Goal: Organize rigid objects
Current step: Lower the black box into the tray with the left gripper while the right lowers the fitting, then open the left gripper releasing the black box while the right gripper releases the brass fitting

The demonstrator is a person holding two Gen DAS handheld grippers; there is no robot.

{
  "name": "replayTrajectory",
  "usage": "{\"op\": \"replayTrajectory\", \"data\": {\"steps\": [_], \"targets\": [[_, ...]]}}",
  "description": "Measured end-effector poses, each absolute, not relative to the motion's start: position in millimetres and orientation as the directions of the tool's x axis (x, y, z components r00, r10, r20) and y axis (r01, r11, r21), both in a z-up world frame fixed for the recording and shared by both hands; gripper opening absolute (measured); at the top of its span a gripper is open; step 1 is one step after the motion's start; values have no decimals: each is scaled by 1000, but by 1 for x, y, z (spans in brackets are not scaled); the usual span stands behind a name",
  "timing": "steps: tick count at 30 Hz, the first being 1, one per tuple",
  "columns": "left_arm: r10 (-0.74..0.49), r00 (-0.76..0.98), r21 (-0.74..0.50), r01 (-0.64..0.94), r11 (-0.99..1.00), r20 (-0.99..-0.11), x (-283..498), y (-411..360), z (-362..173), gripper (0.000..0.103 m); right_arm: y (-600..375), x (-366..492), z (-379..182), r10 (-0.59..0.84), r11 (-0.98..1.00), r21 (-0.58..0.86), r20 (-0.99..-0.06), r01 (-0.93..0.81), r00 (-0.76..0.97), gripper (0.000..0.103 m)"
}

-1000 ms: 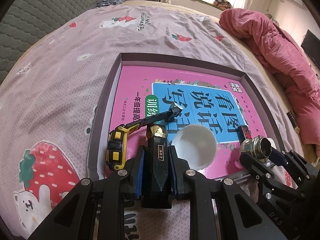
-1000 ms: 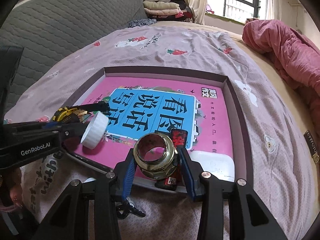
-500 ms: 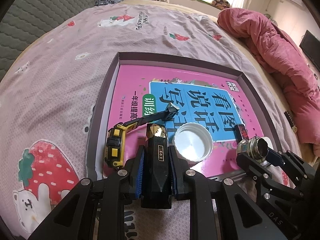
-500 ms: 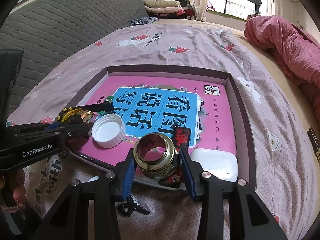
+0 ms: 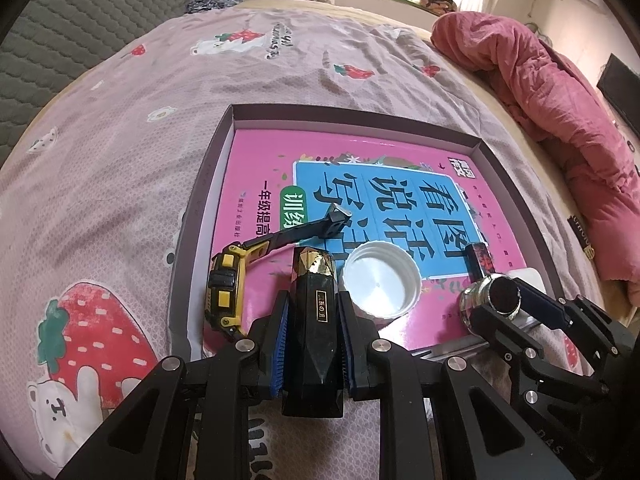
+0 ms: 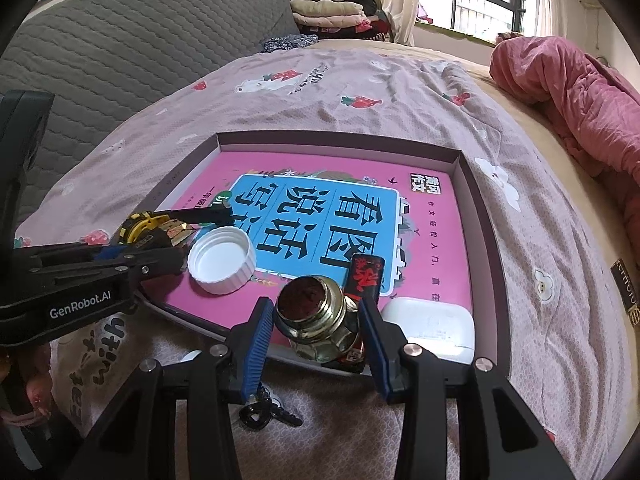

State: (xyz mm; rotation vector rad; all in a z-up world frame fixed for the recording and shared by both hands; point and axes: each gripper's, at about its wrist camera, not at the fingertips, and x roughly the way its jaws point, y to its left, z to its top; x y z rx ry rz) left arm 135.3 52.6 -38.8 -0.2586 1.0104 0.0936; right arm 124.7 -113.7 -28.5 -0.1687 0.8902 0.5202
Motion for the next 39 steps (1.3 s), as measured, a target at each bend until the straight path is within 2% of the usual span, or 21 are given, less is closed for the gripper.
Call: {"op": "replayTrajectory", "data": {"steps": [39], "targets": [[-14, 508, -116, -170, 979, -861, 124, 41, -31, 23, -131, 115, -13, 374, 883, 114, -758, -455, 535, 46]]}}
